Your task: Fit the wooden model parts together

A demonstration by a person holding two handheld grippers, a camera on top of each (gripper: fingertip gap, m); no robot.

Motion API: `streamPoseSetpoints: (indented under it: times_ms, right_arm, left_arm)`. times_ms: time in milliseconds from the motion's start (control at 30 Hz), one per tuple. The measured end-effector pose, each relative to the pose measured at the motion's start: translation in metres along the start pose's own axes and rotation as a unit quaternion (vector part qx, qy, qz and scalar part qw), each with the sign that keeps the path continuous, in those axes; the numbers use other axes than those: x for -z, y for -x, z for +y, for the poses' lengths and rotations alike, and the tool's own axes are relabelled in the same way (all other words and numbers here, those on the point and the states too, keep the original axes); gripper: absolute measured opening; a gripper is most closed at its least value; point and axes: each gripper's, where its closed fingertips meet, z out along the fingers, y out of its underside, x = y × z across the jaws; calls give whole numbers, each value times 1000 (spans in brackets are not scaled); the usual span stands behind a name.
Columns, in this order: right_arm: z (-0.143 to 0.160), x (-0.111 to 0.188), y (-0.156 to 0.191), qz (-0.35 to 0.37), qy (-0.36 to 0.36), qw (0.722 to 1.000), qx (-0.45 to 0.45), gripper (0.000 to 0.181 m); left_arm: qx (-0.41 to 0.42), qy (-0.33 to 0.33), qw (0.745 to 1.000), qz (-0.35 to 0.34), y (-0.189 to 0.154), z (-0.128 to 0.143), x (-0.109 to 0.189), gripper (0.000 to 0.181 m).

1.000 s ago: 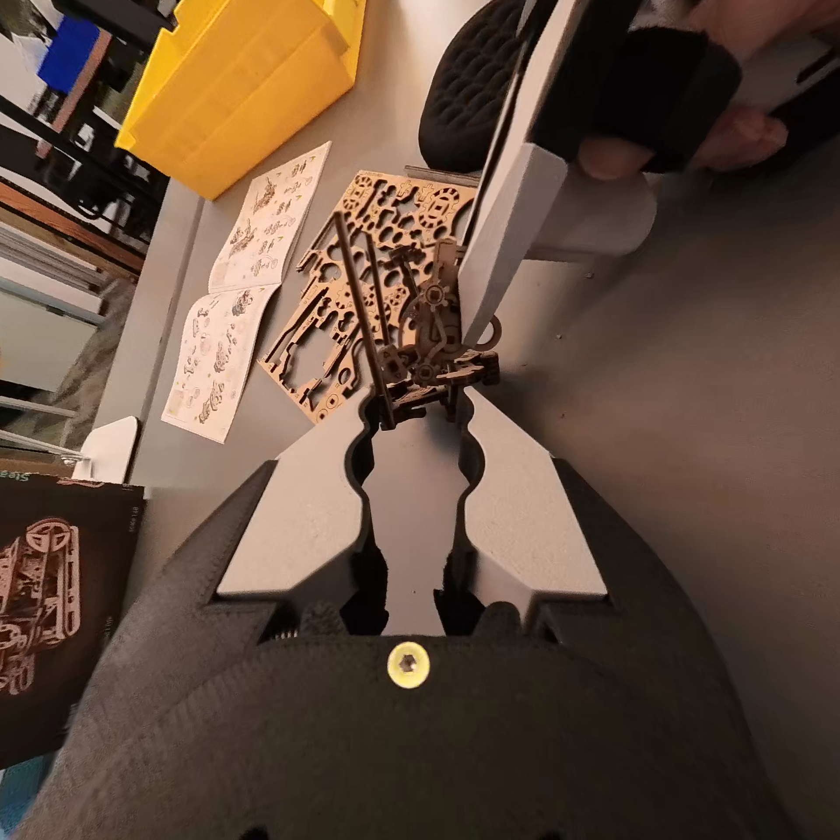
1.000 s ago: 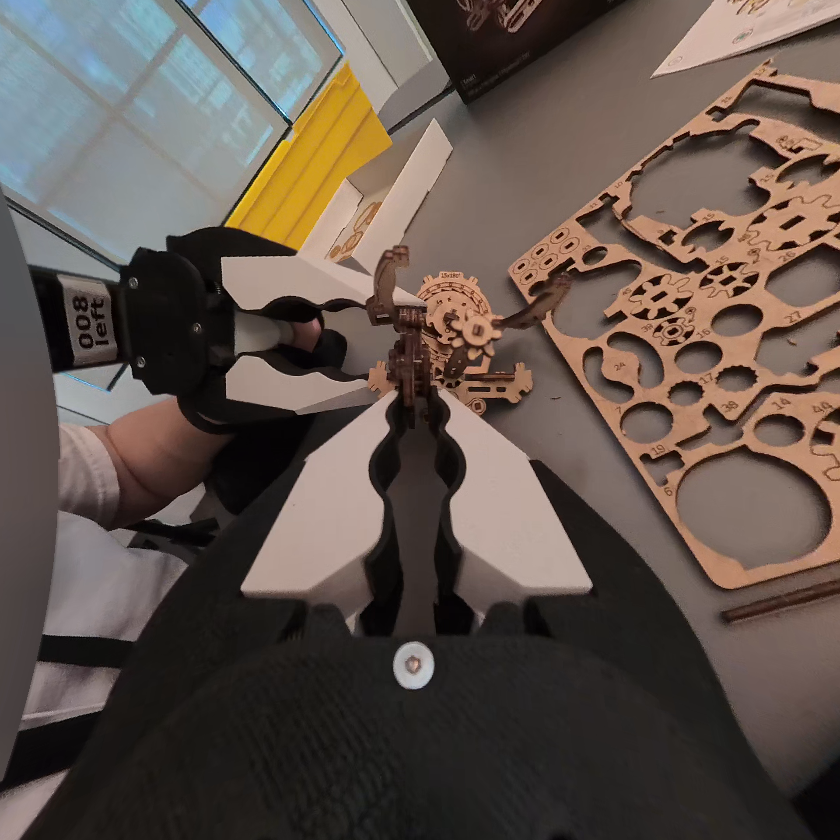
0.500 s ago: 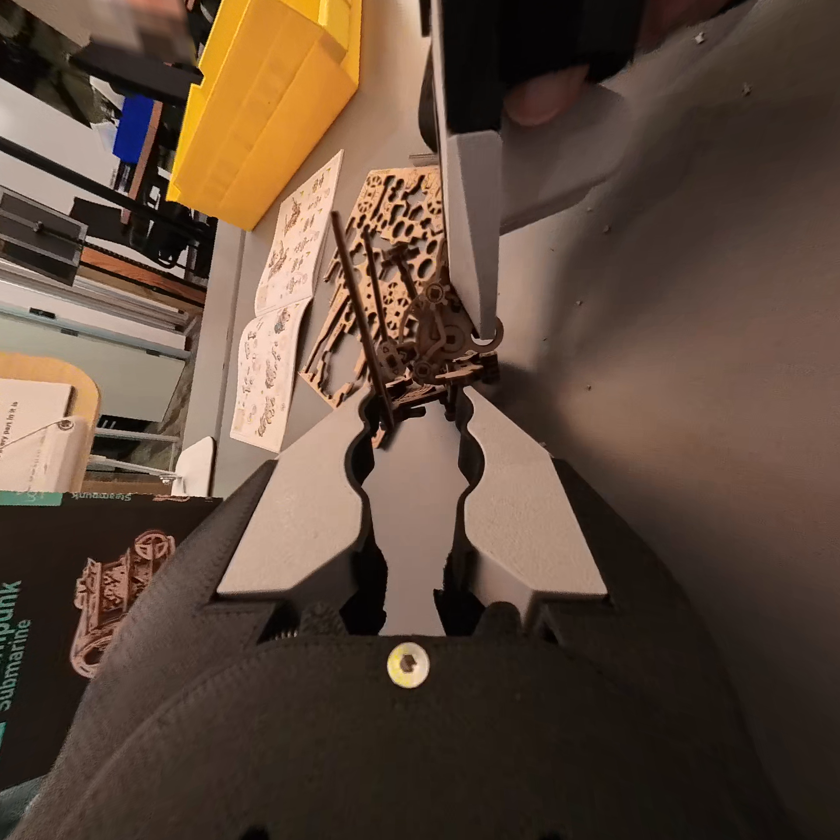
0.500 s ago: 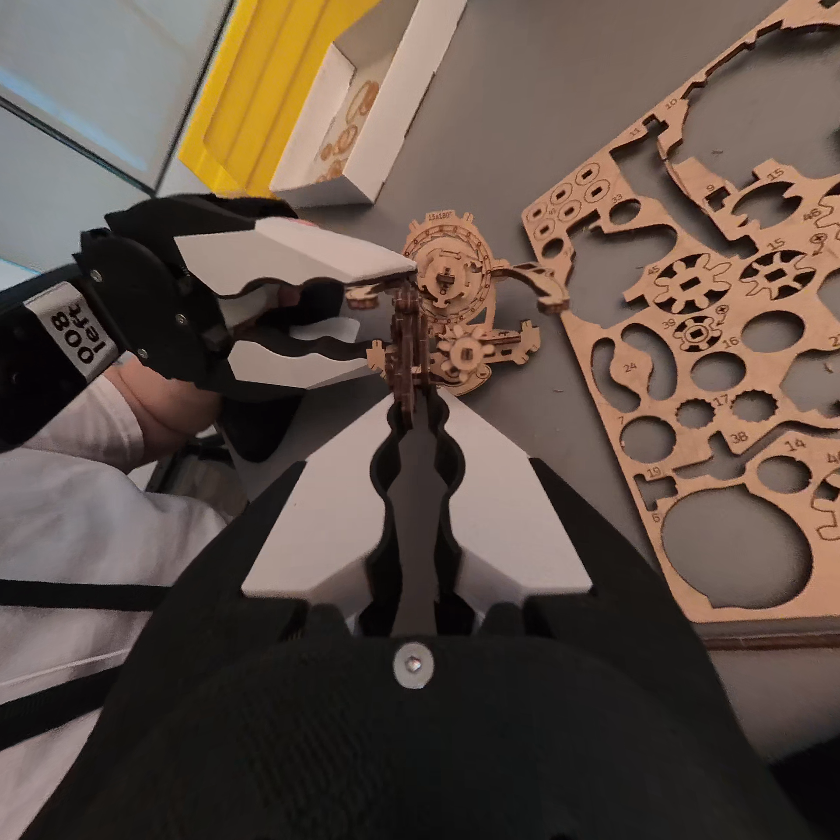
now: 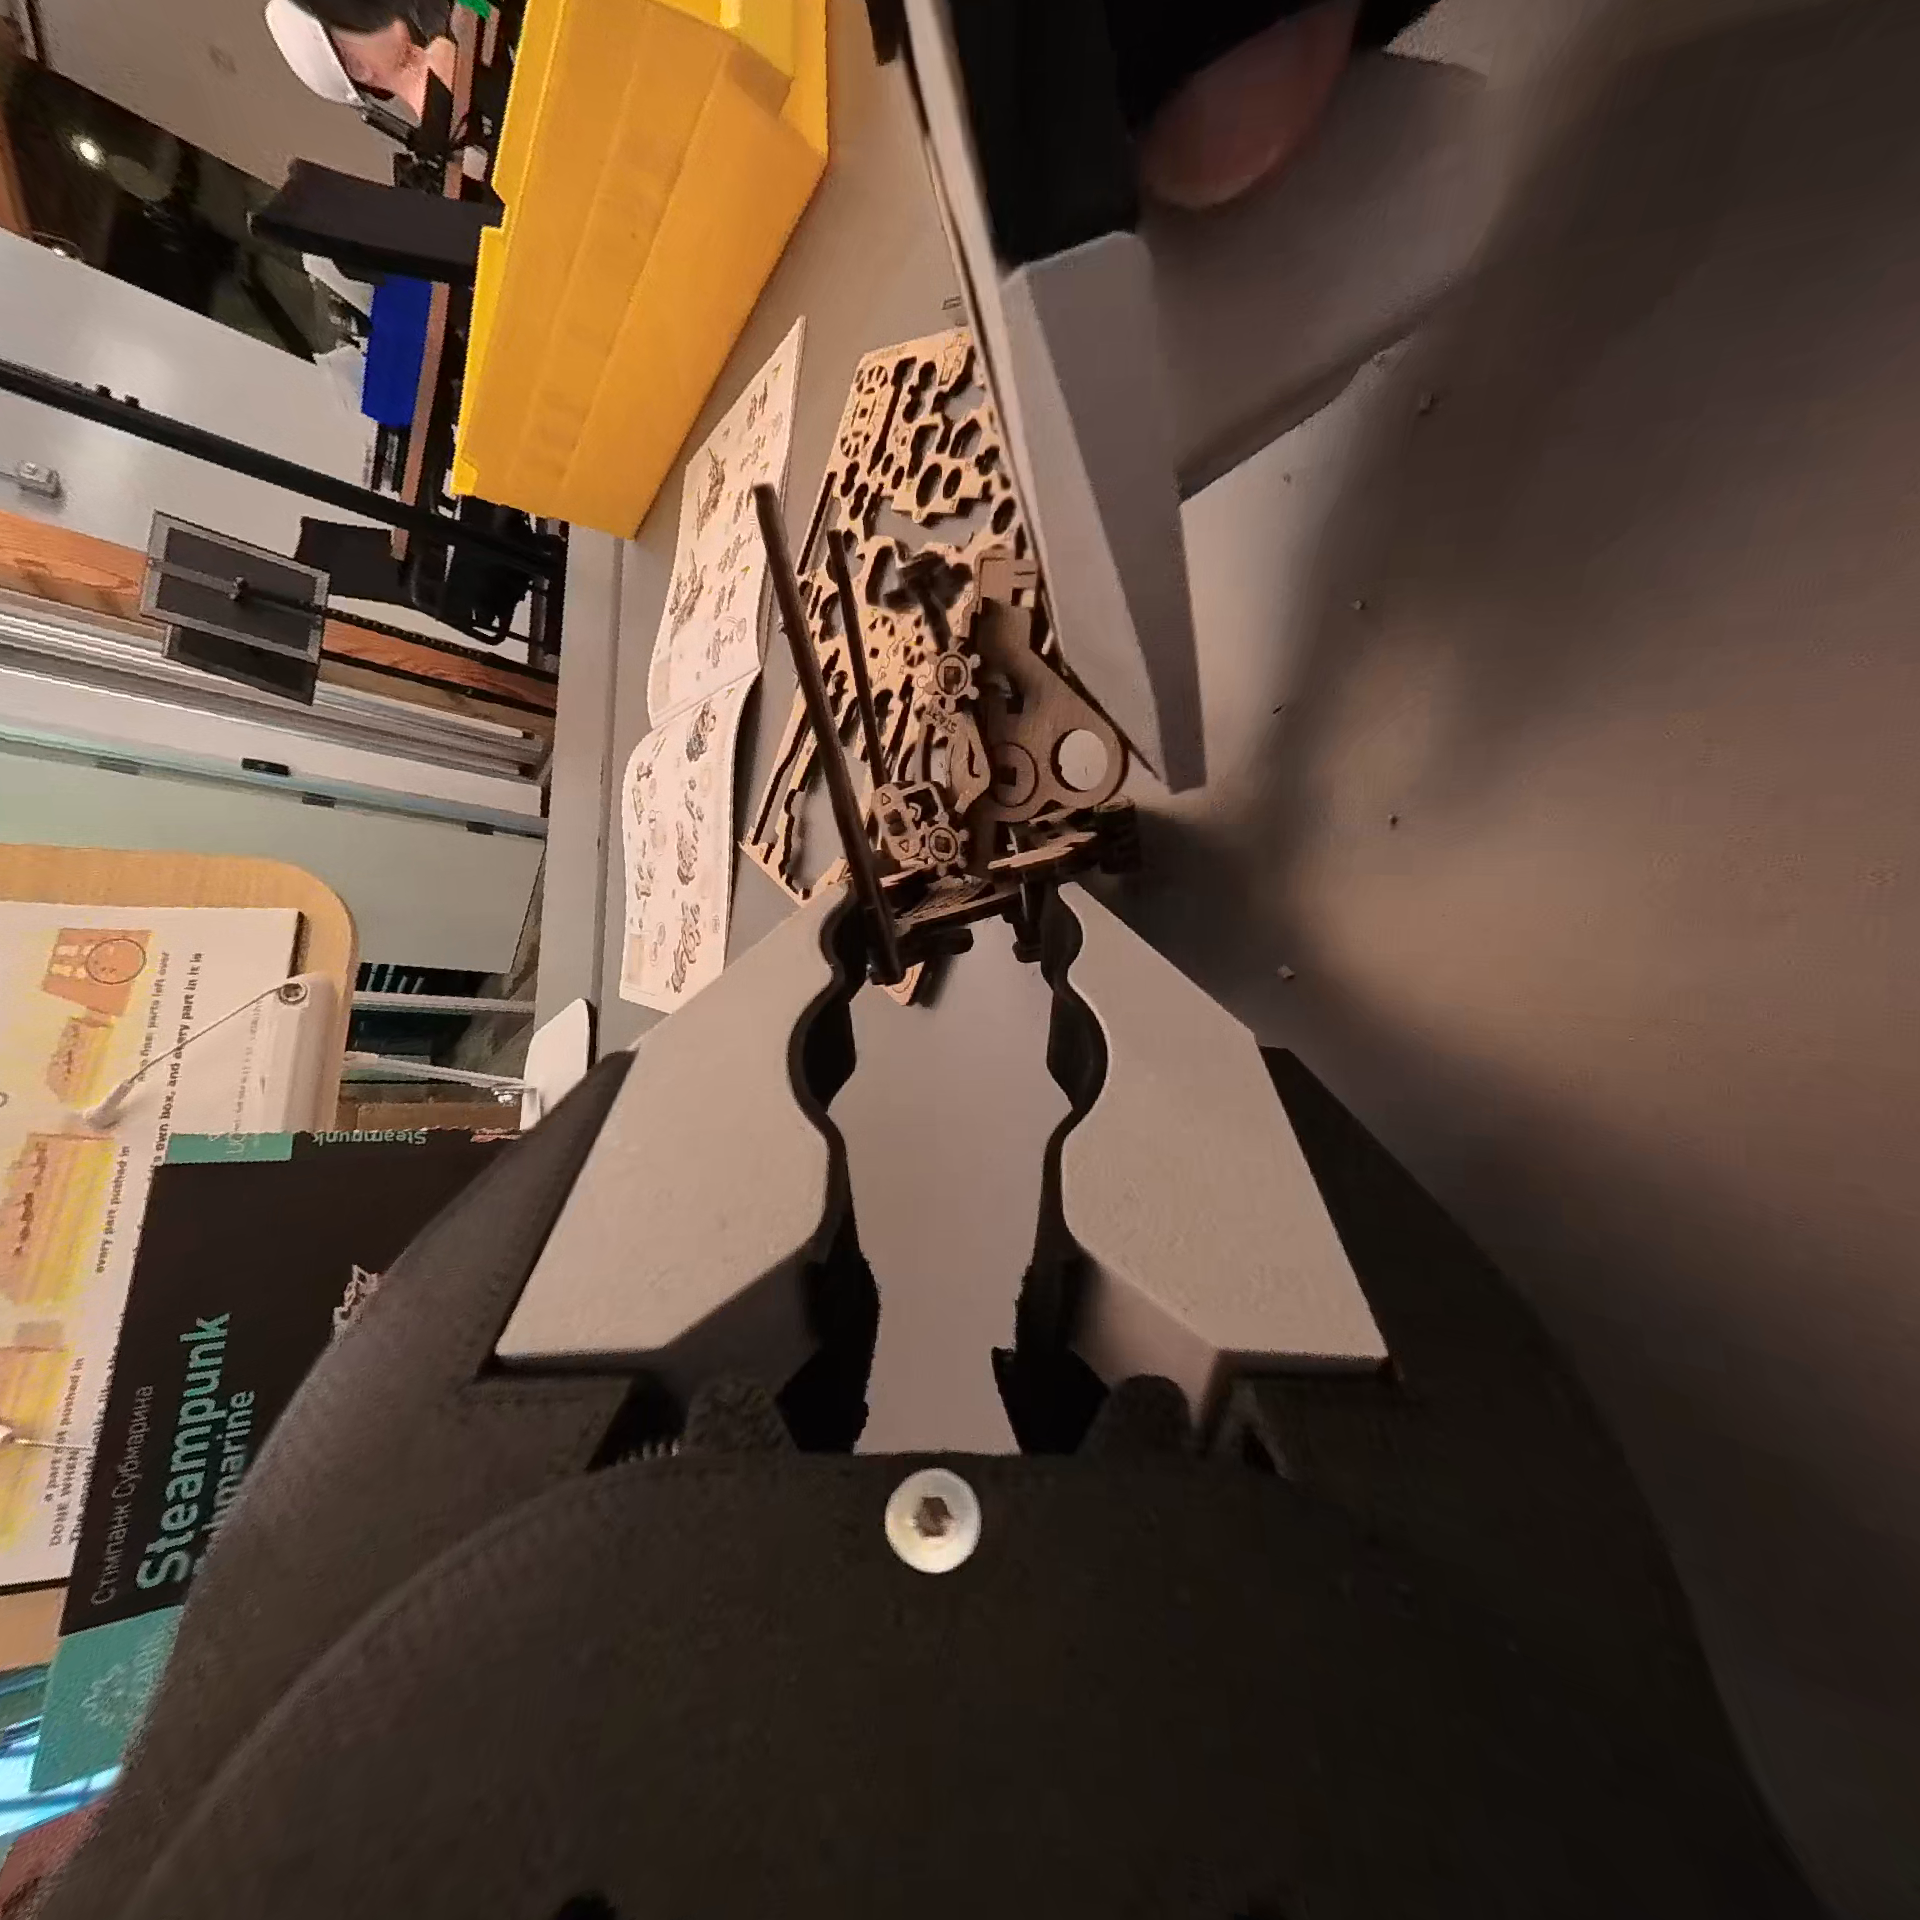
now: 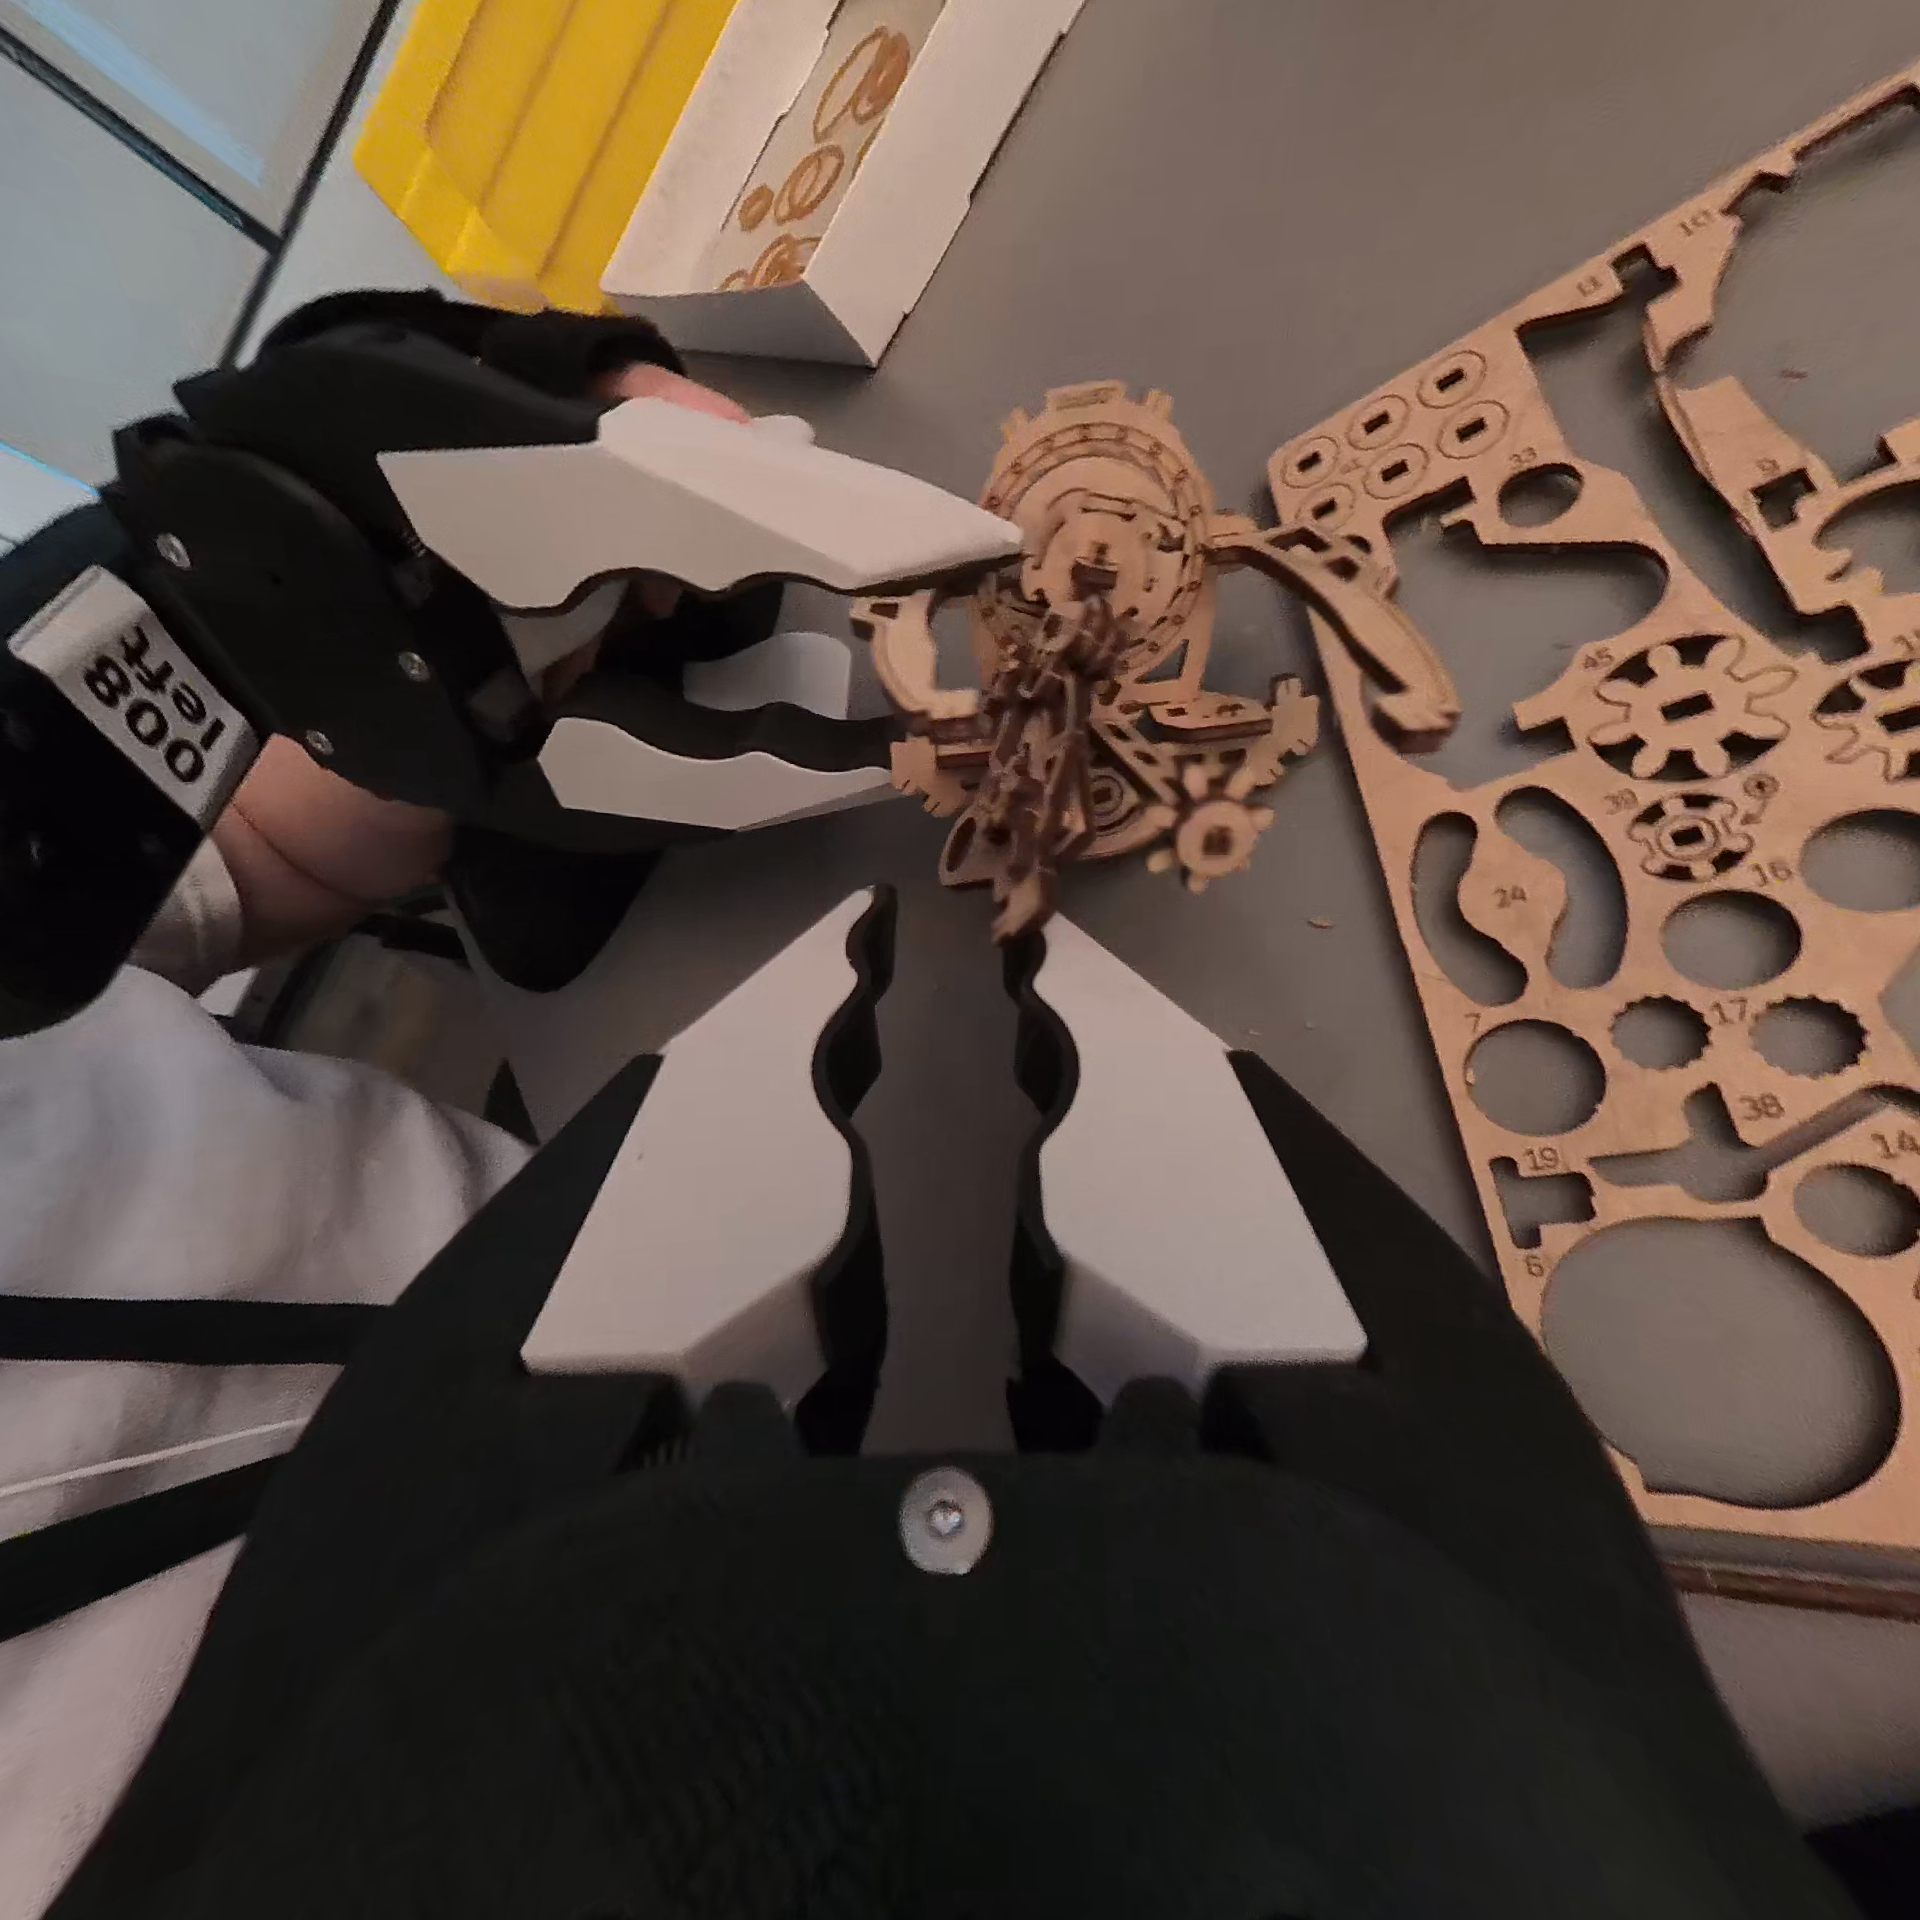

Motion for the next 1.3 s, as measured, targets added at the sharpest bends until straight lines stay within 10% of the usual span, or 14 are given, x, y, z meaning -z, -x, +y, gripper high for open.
streamPoseSetpoints:
  times_ms: [333,567,1300]
  right_arm:
    - [13,20,-9,92,47,983,153,27]
    - [-28,45,20,196,-96,843,491,64]
    - [-32,-2,-5,138,-16,854,501,44]
  left_arm:
    - [59,2,998,16,4,6,2,32]
    - [84,-3,996,22,6,9,3,32]
    - [73,-6,997,23,2,7,5,32]
